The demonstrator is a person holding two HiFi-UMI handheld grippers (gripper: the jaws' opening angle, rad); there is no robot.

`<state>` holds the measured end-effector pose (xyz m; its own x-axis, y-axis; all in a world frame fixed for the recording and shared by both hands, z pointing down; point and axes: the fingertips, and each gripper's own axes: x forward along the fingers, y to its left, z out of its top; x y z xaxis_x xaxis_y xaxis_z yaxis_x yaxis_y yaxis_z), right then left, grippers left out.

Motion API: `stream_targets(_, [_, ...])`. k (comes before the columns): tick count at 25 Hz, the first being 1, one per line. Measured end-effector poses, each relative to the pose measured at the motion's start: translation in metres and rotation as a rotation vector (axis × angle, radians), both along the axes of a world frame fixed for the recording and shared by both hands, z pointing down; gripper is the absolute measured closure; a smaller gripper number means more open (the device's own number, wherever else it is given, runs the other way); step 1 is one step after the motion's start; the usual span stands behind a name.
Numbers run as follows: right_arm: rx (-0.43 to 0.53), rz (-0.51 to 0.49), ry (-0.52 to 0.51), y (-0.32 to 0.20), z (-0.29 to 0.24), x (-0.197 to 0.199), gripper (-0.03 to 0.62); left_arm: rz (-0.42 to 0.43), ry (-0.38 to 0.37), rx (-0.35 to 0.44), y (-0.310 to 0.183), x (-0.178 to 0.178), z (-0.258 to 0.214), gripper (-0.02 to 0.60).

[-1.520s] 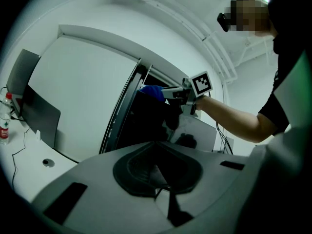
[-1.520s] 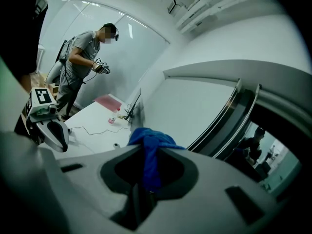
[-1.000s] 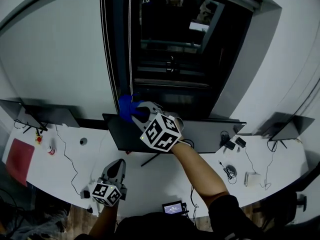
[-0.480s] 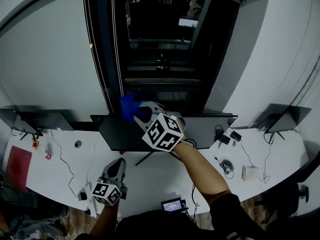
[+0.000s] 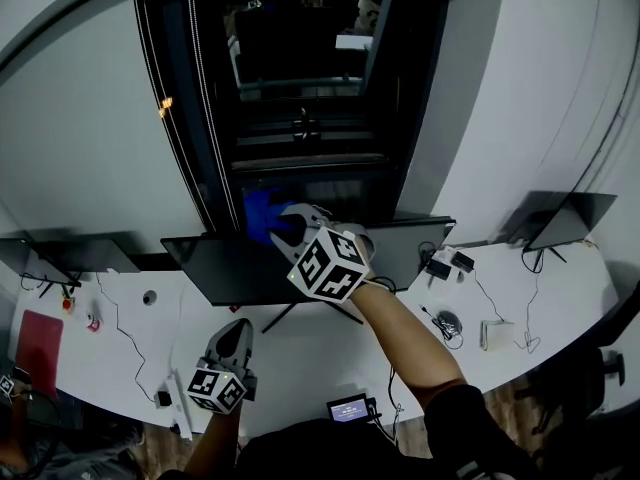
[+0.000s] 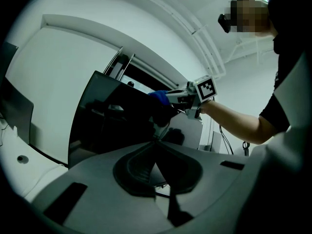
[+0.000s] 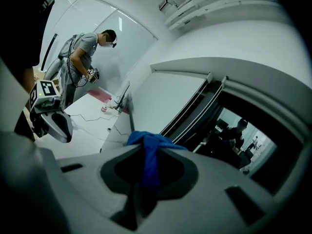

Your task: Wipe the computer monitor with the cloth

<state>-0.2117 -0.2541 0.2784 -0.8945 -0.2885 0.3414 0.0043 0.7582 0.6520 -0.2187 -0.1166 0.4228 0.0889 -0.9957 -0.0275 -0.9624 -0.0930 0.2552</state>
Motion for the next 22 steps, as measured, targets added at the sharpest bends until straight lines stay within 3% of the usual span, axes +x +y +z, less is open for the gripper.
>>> stream_targets(8, [-0.014,0.04,-0.029,-0.02,-0.001,0.042,0.531,0.029,-0.014,-0.004,-0.012,0.029,-0.002,0.588])
stream_targets(22, [0.017,0.054,-0.023,-0.035,0.0,0.071,0.531,0.04,-0.036,-0.012,-0.02,0.05,-0.004,0.588])
